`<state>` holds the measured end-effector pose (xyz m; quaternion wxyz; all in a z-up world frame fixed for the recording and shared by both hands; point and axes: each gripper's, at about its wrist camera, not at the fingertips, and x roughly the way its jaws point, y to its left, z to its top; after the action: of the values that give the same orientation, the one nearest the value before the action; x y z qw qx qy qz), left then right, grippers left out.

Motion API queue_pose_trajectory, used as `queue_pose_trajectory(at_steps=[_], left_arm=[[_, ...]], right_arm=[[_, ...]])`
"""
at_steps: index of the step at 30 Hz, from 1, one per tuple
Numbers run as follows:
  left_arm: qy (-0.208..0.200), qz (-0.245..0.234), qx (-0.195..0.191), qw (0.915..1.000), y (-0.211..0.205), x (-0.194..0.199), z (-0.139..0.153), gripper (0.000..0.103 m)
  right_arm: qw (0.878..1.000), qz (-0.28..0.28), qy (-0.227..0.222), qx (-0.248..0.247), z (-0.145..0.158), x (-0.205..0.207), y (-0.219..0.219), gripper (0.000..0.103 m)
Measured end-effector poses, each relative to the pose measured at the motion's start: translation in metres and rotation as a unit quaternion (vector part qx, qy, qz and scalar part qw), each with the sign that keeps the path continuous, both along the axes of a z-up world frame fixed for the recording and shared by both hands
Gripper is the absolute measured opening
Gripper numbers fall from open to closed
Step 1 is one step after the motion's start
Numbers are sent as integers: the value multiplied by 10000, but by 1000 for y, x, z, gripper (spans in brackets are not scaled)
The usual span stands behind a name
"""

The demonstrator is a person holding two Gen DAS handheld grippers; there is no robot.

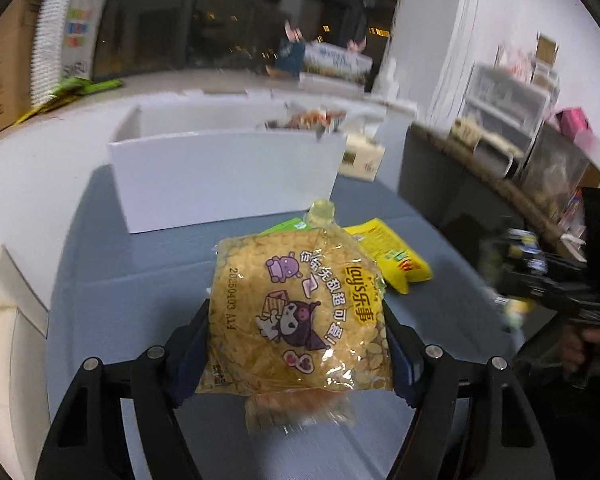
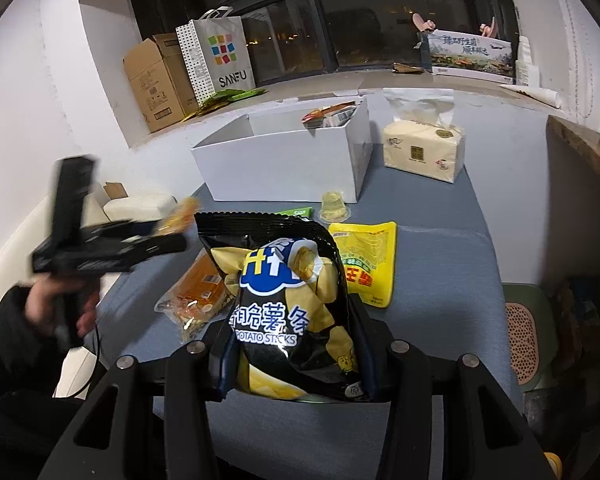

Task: Organize snacks
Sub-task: 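Carry both packs over the white box and open both tools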

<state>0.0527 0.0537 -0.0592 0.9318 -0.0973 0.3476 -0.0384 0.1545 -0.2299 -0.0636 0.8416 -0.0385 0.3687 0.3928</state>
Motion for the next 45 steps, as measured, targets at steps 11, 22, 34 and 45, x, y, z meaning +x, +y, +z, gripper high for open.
queue_pose_trajectory(at_steps=[11,22,34,45], left_arm=[[-700,328,146,9969,36,69,68,79],[7,858,10,9963,107,233,69,79],[592,1427,-186,9878,143,257,29,103],[-117,1230,35,9923,109,174,56,103]], right_arm=[[9981,276,-438,324,56,67,81,52],[9993,-296,-214,51,85,199,182,52],[9973,-636,99,-366,60,260,213,103],[9983,-348,-408,-219,76,214,193,103]])
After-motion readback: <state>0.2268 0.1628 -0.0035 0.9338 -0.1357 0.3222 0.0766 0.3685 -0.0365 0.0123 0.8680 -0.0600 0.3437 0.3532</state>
